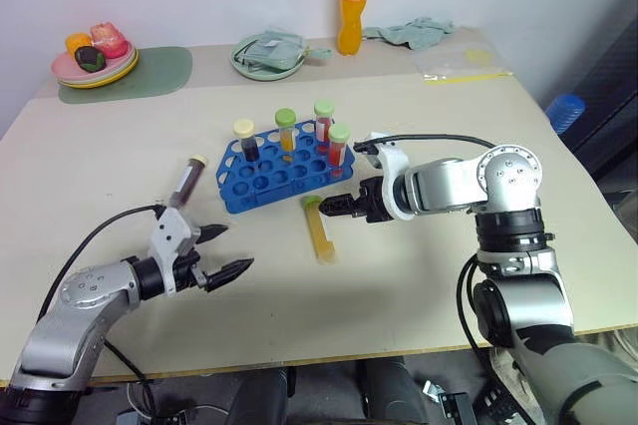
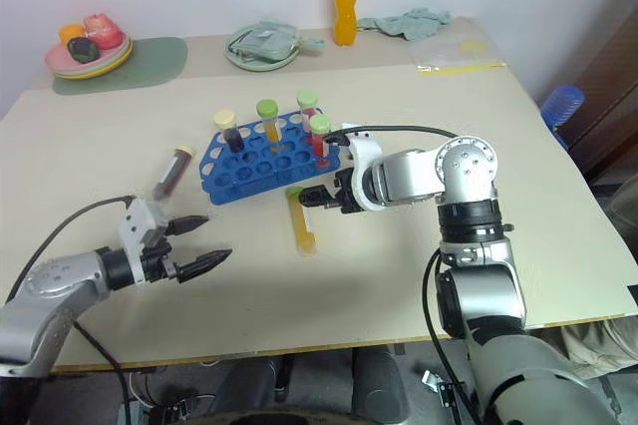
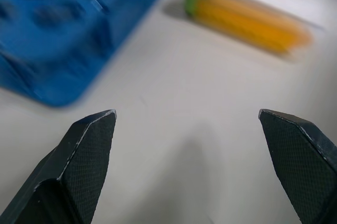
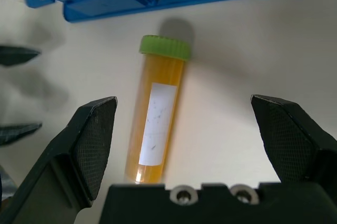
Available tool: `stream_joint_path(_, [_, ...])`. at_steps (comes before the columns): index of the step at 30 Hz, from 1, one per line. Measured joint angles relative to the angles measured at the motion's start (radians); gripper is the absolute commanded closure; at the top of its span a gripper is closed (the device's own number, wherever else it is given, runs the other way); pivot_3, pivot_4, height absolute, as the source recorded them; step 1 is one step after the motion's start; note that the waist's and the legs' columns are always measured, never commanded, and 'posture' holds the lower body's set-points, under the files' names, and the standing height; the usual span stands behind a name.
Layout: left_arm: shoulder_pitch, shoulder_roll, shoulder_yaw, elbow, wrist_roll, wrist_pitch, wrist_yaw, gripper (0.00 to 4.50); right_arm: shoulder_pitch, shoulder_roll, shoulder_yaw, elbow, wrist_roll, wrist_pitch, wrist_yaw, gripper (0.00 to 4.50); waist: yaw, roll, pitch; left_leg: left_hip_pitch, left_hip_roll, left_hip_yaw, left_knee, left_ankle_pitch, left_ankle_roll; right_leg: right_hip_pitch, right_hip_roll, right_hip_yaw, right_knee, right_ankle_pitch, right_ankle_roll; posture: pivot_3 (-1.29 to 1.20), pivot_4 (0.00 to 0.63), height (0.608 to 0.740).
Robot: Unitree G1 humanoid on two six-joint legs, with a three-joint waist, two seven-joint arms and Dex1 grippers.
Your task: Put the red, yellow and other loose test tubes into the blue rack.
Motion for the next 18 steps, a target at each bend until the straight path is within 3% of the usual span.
stream_joint_path(5, [0.025,0.004,0.006,0.021,0.007,-0.044,-0.035,0.0,-0.025,-0.019,0.162,0.058,0.258,-0.129,-0.199,0.02,0.002,0.0,0.0,0.0,0.0,0.001,0.001,0.0,0.0,0.001,0.0,0.0,0.0,0.0,0.0,0.0,0.15,0.74])
stream_joint_path(15, [0.026,-0.027,0.017,0.005,0.001,-0.05,-0.03,0.0,-0.065,0.019,0.224,0.149,0.306,-0.207,-0.302,0.02,-0.001,0.0,0.0,0.0,0.0,0.001,0.0,0.0,0.0,0.001,0.001,0.0,0.0,0.0,0.0,0.0,0.15,0.74])
stream_joint_path(18, [0.027,-0.034,0.017,-0.006,0.0,-0.048,-0.031,0.0,-0.065,0.03,0.232,0.172,0.306,-0.217,-0.314,1.13,-0.001,0.0,0.0,0.0,0.0,0.001,0.0,0.0,0.0,0.0,0.001,0.0,0.0,0.0,0.0,0.0,0.15,0.74])
